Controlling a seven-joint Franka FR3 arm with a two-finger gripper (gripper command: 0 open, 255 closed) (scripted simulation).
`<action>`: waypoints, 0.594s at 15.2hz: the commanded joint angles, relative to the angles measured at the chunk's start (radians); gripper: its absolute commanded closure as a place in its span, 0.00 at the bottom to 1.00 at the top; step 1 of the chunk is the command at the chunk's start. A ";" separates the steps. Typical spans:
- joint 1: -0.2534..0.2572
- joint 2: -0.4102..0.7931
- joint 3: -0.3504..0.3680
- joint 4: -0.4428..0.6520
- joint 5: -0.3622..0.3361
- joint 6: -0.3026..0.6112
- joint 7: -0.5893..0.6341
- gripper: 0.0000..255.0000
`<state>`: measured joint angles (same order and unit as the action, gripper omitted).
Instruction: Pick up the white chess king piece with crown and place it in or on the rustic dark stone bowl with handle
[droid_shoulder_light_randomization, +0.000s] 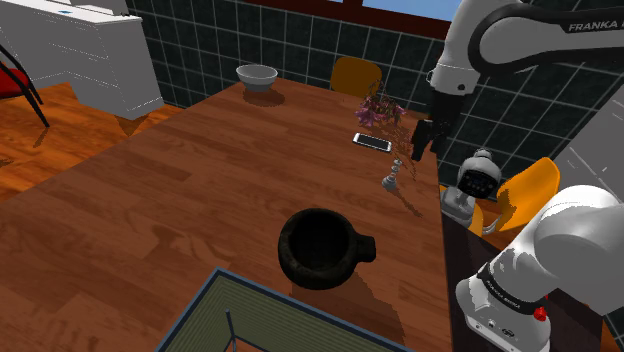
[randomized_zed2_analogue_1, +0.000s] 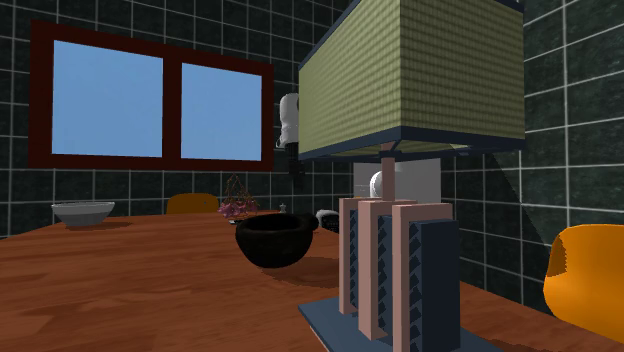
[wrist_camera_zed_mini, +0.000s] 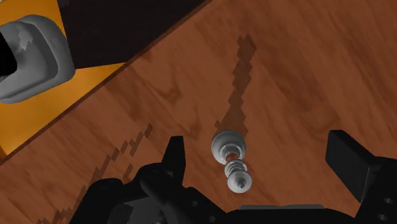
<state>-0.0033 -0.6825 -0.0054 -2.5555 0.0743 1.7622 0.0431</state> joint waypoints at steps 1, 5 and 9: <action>0.002 0.038 0.012 -0.012 -0.014 0.098 -0.005 0.00; 0.000 0.115 0.027 -0.030 -0.040 0.256 -0.012 0.00; 0.000 0.135 0.029 -0.071 -0.039 0.317 -0.012 0.00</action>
<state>-0.0030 -0.5542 0.0229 -2.6181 0.0355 2.0626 0.0310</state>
